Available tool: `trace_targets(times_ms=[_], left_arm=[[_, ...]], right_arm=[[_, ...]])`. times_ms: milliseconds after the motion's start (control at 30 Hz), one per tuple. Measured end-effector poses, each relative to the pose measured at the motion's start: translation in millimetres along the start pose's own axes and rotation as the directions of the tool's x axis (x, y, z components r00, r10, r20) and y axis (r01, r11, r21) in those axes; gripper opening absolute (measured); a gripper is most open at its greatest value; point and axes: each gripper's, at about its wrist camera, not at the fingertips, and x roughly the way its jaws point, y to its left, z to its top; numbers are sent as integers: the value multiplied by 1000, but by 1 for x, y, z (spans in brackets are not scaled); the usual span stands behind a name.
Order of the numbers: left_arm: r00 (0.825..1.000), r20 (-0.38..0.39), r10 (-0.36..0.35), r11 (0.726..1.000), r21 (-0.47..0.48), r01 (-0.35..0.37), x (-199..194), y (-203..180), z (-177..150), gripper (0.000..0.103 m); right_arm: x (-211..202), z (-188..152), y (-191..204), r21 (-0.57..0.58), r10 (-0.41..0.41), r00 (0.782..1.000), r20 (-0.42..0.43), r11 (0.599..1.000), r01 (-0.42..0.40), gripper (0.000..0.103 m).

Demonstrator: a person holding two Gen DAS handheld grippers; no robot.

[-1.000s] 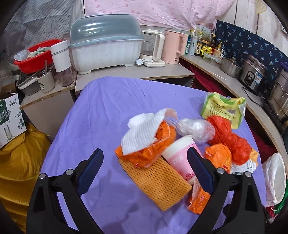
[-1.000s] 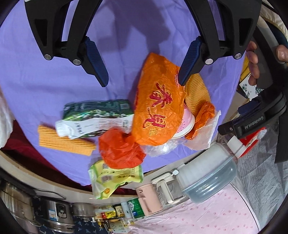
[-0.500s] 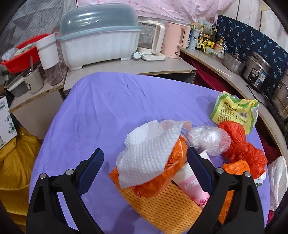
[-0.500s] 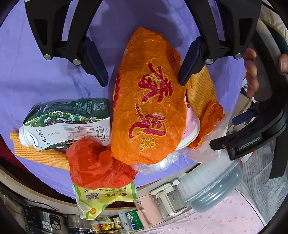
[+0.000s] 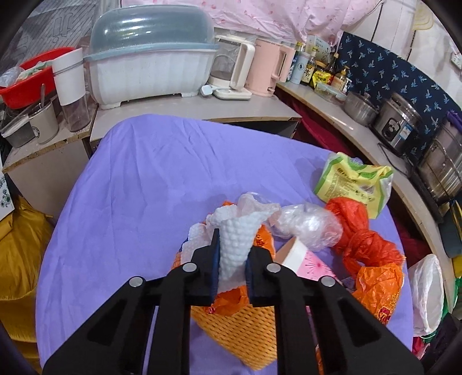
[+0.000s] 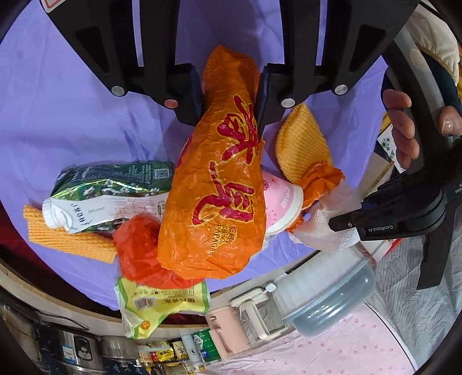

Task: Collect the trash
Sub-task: 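Grasp the orange printed bag with the right gripper while the left grasps white foam wrap, then carry the orange bag and white wrap over the bin with both grippers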

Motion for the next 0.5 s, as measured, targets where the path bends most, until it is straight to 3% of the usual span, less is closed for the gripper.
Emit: trace_targets(times_ms=[300,500], left_arm=[[996,60,-70,997,30,68,-54,-35,-1,12],[990,70,-118,990,90,112,-80,-80,-13,12]], right_arm=[[-52,-1,-10,3,-7,996,85,1000,7,29],[-87,-5,-33,43,-28,990,138,999,22,29]])
